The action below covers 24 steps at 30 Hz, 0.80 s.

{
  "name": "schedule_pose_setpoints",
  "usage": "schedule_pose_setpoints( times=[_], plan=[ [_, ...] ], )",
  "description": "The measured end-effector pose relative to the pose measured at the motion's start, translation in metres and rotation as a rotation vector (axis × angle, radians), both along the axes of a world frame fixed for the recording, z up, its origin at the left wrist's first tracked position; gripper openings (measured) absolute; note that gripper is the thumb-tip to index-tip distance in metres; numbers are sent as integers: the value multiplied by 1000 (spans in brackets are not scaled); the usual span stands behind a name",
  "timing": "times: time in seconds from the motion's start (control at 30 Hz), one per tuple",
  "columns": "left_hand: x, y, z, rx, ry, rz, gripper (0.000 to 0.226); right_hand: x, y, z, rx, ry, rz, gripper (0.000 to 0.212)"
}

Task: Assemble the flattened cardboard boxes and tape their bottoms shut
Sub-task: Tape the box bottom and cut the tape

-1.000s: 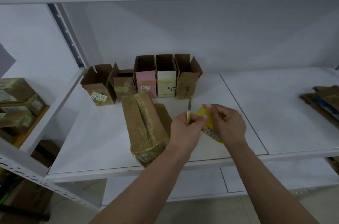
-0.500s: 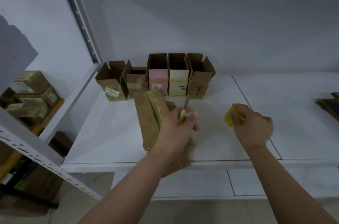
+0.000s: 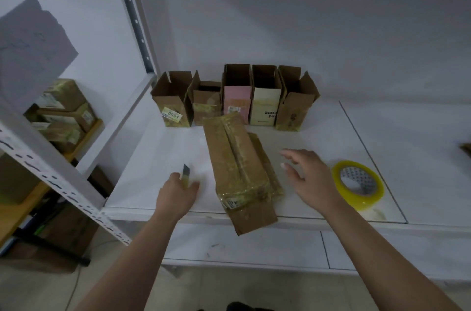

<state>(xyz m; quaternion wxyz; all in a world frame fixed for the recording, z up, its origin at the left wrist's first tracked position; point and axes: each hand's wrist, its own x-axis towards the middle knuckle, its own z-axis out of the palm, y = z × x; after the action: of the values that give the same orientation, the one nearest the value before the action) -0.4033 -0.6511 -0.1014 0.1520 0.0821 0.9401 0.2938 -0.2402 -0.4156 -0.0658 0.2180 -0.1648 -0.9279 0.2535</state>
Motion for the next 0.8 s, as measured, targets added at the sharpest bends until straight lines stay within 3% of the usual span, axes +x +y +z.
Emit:
schedule_pose_setpoints(
  times=[0.07, 0.13, 0.27, 0.37, 0.47, 0.63, 0.8],
  plan=[
    [5, -2, 0, 50, 123, -19, 58, -5, -13, 2, -96, -31, 106, 36],
    [17, 2, 13, 310, 141, -27, 56, -9, -20, 0, -158, -94, 160, 41],
    [52, 21, 28, 741, -188, -144, 45, -5, -30, 0, -328, -189, 203, 39],
    [58, 29, 23, 709, -146, -294, 42, 6, -29, 2, -256, -96, 112, 41],
    [56, 36, 23, 666, -170, -425, 39, 14, -23, 7, -137, -158, 30, 71],
    [42, 39, 17, 612, -228, -650, 67, 21, -21, 4, -178, -332, 34, 102],
    [42, 40, 5, 644, -144, -691, 70, 24, -29, -4, -66, -381, -9, 91]
  ],
)
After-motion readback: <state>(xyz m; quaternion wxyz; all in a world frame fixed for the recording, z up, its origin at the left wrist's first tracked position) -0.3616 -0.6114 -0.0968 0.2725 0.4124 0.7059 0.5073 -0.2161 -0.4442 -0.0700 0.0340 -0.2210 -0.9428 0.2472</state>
